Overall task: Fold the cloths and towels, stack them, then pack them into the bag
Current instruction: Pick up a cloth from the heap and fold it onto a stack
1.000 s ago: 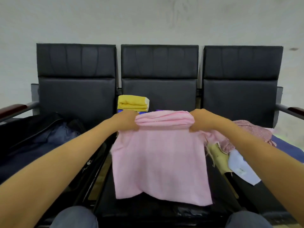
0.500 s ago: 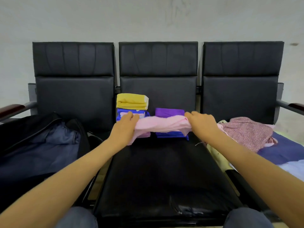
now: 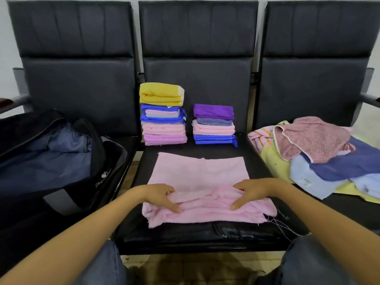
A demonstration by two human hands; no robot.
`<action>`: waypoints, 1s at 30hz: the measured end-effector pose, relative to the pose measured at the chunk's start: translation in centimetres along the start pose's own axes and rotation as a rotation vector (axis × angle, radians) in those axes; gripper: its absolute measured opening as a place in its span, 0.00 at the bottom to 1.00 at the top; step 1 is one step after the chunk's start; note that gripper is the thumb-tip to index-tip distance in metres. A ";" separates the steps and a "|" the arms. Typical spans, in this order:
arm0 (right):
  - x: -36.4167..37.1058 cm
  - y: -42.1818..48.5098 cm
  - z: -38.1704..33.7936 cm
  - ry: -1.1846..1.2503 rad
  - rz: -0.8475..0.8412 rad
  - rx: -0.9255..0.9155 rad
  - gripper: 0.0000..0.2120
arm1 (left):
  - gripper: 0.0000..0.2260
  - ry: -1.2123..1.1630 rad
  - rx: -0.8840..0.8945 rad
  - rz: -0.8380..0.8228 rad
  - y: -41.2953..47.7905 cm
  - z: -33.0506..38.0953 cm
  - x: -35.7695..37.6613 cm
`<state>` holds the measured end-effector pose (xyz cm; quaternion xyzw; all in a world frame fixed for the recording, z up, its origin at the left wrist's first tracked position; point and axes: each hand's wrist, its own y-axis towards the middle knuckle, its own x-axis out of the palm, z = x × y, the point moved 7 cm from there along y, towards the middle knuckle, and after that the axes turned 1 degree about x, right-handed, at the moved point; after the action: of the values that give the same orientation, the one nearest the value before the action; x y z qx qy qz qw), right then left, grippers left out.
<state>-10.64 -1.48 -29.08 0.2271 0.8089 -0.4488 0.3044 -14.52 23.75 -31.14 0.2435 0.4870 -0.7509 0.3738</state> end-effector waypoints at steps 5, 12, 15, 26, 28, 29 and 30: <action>-2.4 1.2 1.6 0.053 0.210 0.044 0.16 | 0.11 -0.069 0.020 0.296 0.6 -1.2 -2.6; -6.1 3.7 3.6 0.079 0.468 0.104 0.07 | 0.12 -0.255 0.125 0.274 2.2 -0.9 -2.7; -6.8 4.9 4.5 0.133 0.506 0.126 0.06 | 0.10 -0.124 0.161 0.219 3.3 -0.1 -2.2; -9.2 7.2 7.4 0.382 0.617 0.183 0.06 | 0.13 -0.646 -0.023 0.072 4.5 -4.6 -7.3; -9.8 7.8 7.5 0.402 0.632 0.170 0.05 | 0.13 -0.735 -0.052 0.051 4.9 -4.8 -8.7; -10.1 8.1 7.5 0.409 0.646 0.159 0.04 | 0.13 -0.760 -0.076 0.086 5.4 -5.1 -9.4; -10.4 8.3 7.5 0.406 0.659 0.154 0.04 | 0.12 -0.766 -0.104 0.152 5.9 -5.5 -10.2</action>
<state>4.26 -4.83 -29.80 0.5808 0.7003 -0.3326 0.2482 -3.64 30.62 -29.21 -0.0384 0.3303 -0.7319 0.5947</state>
